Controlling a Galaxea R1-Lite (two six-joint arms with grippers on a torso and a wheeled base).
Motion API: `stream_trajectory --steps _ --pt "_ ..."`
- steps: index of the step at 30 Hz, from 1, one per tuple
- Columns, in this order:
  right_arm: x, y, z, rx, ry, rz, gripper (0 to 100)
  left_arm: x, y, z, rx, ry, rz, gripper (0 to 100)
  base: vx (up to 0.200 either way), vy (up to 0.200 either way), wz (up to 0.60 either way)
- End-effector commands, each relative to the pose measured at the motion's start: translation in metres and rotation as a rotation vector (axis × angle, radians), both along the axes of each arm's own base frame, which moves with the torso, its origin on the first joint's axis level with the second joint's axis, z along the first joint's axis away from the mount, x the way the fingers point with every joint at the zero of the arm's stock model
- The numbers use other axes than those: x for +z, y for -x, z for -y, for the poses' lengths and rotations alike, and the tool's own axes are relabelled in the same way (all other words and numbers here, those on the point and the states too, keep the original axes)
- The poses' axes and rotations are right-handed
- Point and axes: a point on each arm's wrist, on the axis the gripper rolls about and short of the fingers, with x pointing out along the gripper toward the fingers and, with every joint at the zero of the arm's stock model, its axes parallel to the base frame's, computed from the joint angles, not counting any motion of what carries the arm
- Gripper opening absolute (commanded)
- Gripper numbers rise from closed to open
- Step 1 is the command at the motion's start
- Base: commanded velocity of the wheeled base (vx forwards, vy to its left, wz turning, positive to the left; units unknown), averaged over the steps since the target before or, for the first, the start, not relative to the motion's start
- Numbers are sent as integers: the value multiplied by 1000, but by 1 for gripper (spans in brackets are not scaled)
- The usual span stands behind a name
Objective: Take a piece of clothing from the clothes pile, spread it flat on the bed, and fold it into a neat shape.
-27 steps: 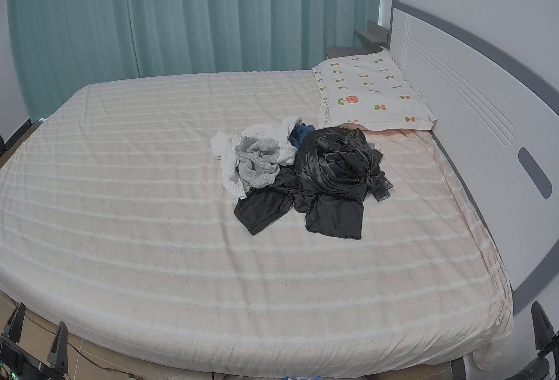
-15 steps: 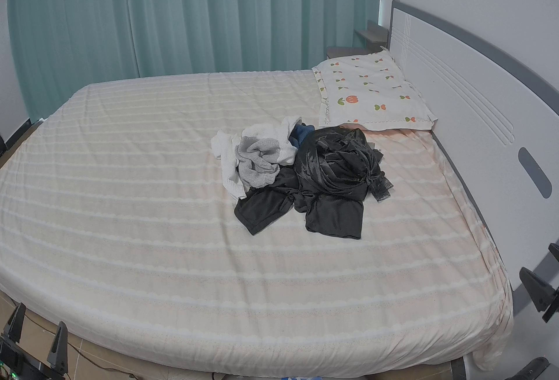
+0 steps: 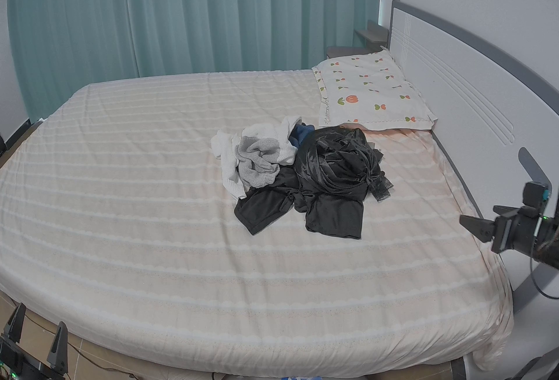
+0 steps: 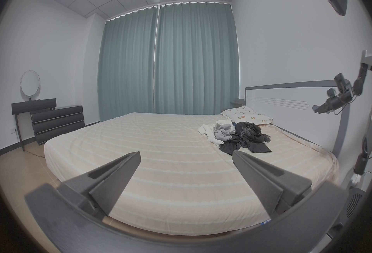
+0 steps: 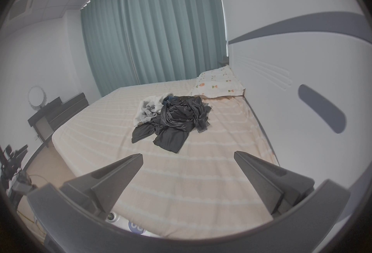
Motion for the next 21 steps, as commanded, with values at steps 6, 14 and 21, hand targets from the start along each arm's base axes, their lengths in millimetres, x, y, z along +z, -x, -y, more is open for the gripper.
stream_trajectory --steps 6,14,21 --pt "-128 -177 -107 -118 -85 -179 100 -5 0 0 1 9 1 100 0 0 0" --pt "-160 -199 -120 -145 -115 -203 100 -5 0 0 1 -2 1 100 0 0 0" --pt "-175 -221 -139 -135 -120 -185 100 -5 0 0 1 -2 1 100 0 0 0"
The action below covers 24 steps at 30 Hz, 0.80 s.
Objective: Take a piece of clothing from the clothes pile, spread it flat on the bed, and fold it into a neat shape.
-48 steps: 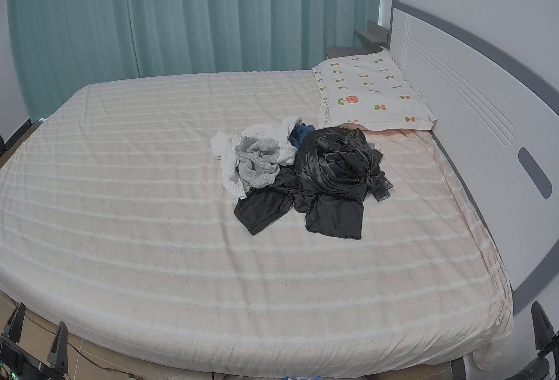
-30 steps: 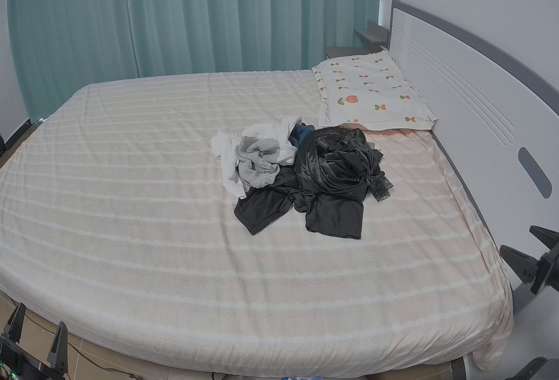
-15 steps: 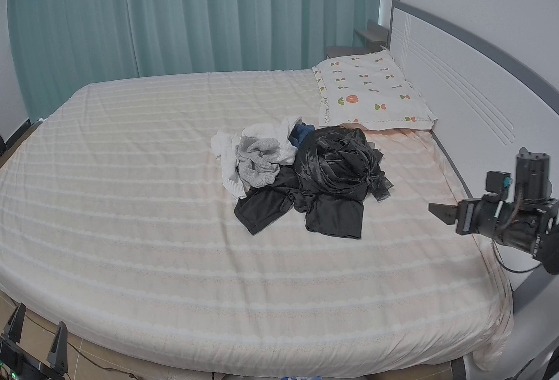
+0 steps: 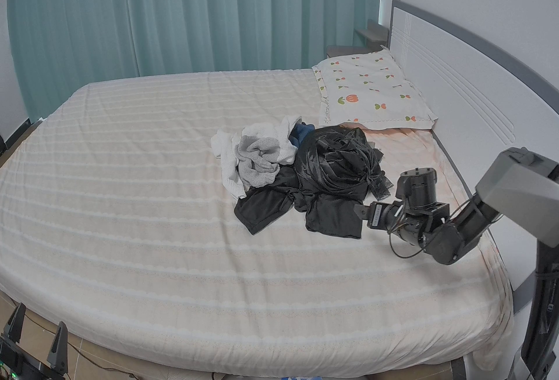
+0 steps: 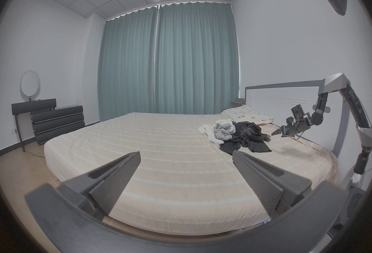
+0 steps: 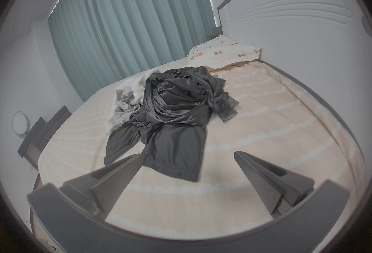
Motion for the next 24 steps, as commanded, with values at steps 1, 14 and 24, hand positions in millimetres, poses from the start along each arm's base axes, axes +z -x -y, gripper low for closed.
stream_trajectory --steps 1,14,24 --pt "-57 -27 -27 -5 11 -42 100 -5 0 0 1 0 1 100 0 0 0" --pt "-86 -62 -31 -49 17 -47 100 -5 0 0 3 0 1 100 0 0 0" --pt "-98 -79 -44 -29 8 -46 100 -5 0 0 1 0 1 100 0 0 0"
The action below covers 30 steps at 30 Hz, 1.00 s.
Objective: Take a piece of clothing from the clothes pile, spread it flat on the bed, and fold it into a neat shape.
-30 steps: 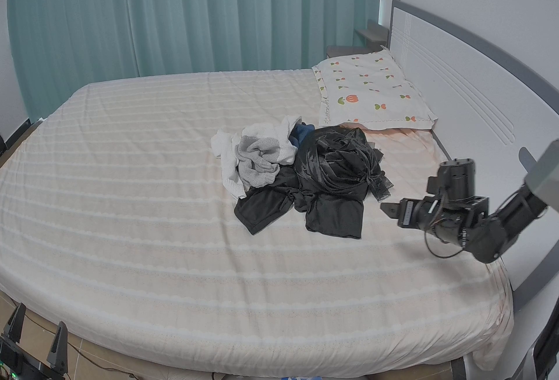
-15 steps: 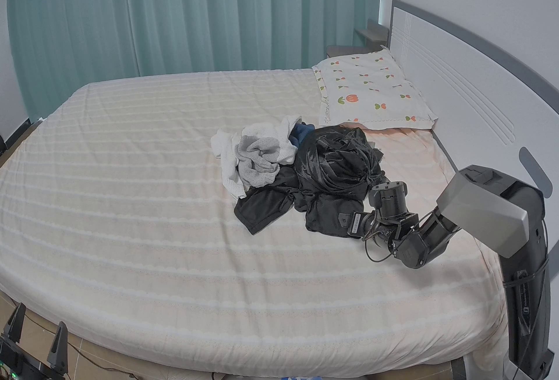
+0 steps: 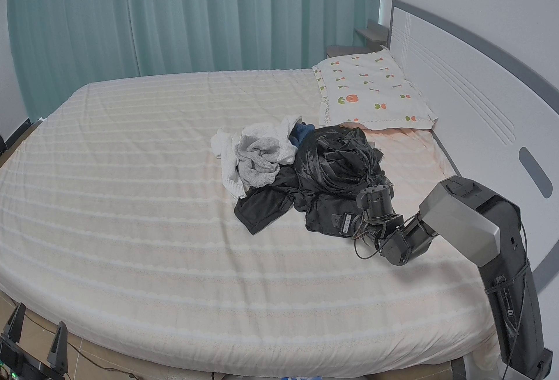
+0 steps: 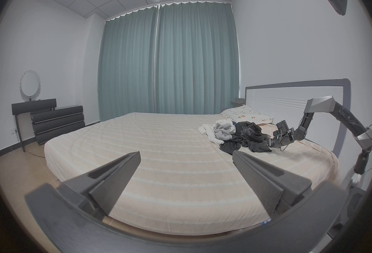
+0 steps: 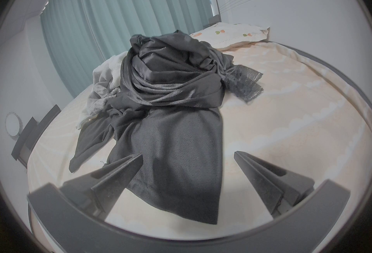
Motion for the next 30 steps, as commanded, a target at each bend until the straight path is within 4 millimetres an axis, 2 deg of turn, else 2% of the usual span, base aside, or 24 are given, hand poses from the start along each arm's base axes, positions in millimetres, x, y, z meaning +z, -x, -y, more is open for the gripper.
stream_trajectory --steps 1,3,8,9,15,19,23,30 --pt "-14 -7 -7 10 4 -16 100 -5 0 0 -1 0 1 100 0 0 0" --pt "-20 -12 -12 7 -11 -18 100 -5 0 0 1 2 1 100 0 0 0" --pt "-21 -14 -20 13 -40 -9 100 -5 0 0 1 2 1 100 0 0 0" --pt "-21 -14 -20 14 -39 -13 0 -5 0 0 1 2 1 100 0 0 0" --pt "-14 -15 -17 -21 -104 -8 0 -5 0 0 1 3 1 100 0 0 0" --pt "5 -9 -10 -75 -195 -7 0 -5 0 0 -1 2 1 100 0 0 0" --pt "22 3 -4 -99 -262 13 0 -5 0 0 -1 0 1 100 0 0 0" --pt "29 21 11 -96 -246 42 0 -5 0 0 -2 -13 0 100 0 0 0"
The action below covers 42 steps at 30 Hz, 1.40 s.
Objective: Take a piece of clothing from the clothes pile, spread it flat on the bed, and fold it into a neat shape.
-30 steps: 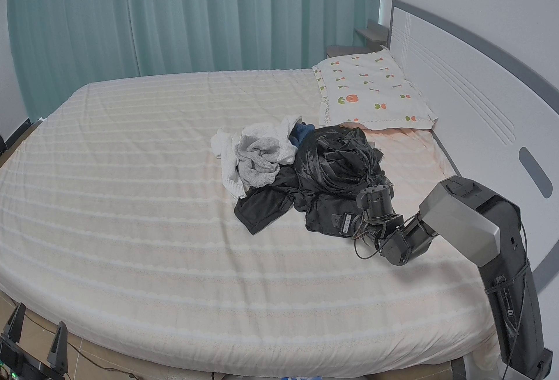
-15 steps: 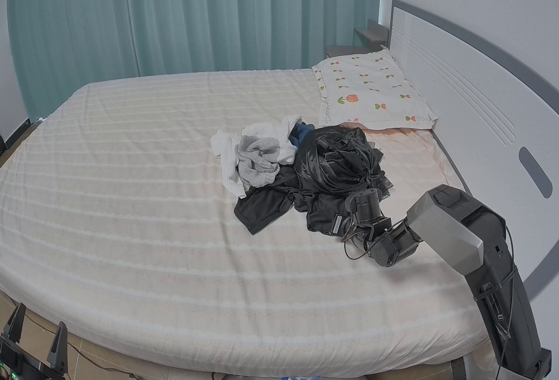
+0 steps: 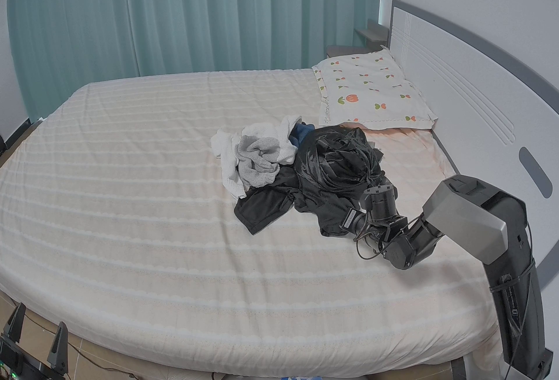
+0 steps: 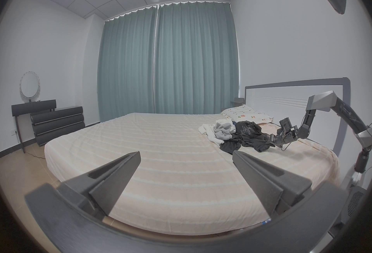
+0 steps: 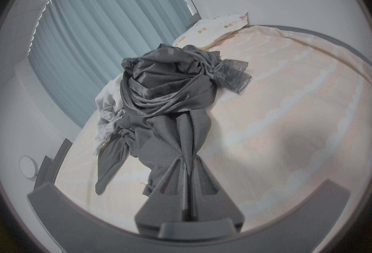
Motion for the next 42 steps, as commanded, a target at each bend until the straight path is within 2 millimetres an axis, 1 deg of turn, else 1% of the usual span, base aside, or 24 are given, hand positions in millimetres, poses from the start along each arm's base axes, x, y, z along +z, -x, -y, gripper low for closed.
stream_trajectory --steps 1,3,6,7,8,11,15,16,17,18,19,21,23,25,26,27,31,33,34,35,38,39,41,42 --pt "19 13 15 -6 5 47 0 -5 0 0 -1 -8 0 100 0 0 0" --pt "19 15 16 -4 7 57 0 -5 0 0 -1 -7 2 100 0 0 0" --pt "18 28 20 19 1 55 0 -5 0 0 4 7 3 100 0 0 0" --pt "18 28 20 19 1 55 0 -5 0 0 4 7 3 100 0 0 0" --pt "22 36 22 29 -6 66 0 -5 0 0 6 15 2 100 0 0 0" --pt "27 46 24 46 -16 75 0 -5 0 0 -5 10 4 100 0 0 0" --pt "26 52 26 54 -12 61 0 -5 0 1 -47 10 4 100 0 0 0" --pt "24 54 26 57 -12 58 0 3 2 1 -45 6 47 100 0 0 0" --pt "24 55 25 60 -13 61 0 27 9 1 -48 11 145 100 0 0 0" --pt "23 56 25 63 -14 62 0 49 12 1 -43 20 179 100 0 0 0" --pt "22 56 25 63 -14 64 0 59 2 1 -44 41 94 100 0 0 0" --pt "21 56 23 66 -15 65 0 57 -11 1 -41 40 -29 100 0 0 0" --pt "19 58 20 75 -17 59 0 54 -30 1 -65 43 -163 100 0 0 0" --pt "19 58 20 75 -17 59 0 54 -30 1 -65 43 -163 100 0 0 0" --pt "17 64 16 87 -20 61 0 58 -62 4 -123 56 -264 100 0 0 0" --pt "17 65 16 90 -18 65 0 58 -68 5 -135 56 -280 100 0 0 0" --pt "22 68 15 93 -23 84 0 51 -119 17 -209 46 -445 100 0 0 0" --pt "23 69 16 90 -24 82 0 44 -144 24 -219 78 -493 100 0 0 0" --pt "23 69 16 90 -24 82 0 44 -144 24 -219 78 -493 100 0 0 0" --pt "20 68 18 84 -20 75 0 34 -170 34 -238 114 -530 100 0 0 0" --pt "19 69 19 82 -17 70 0 25 -203 43 -226 150 -553 100 0 0 0" --pt "19 69 19 82 -17 70 0 24 -205 44 -225 153 -554 100 0 0 0" --pt "19 70 16 86 -17 72 0 8 -241 55 -203 218 -588 100 0 0 0" --pt "19 70 16 84 -16 72 0 7 -244 57 -201 225 -593 100 0 0 0"
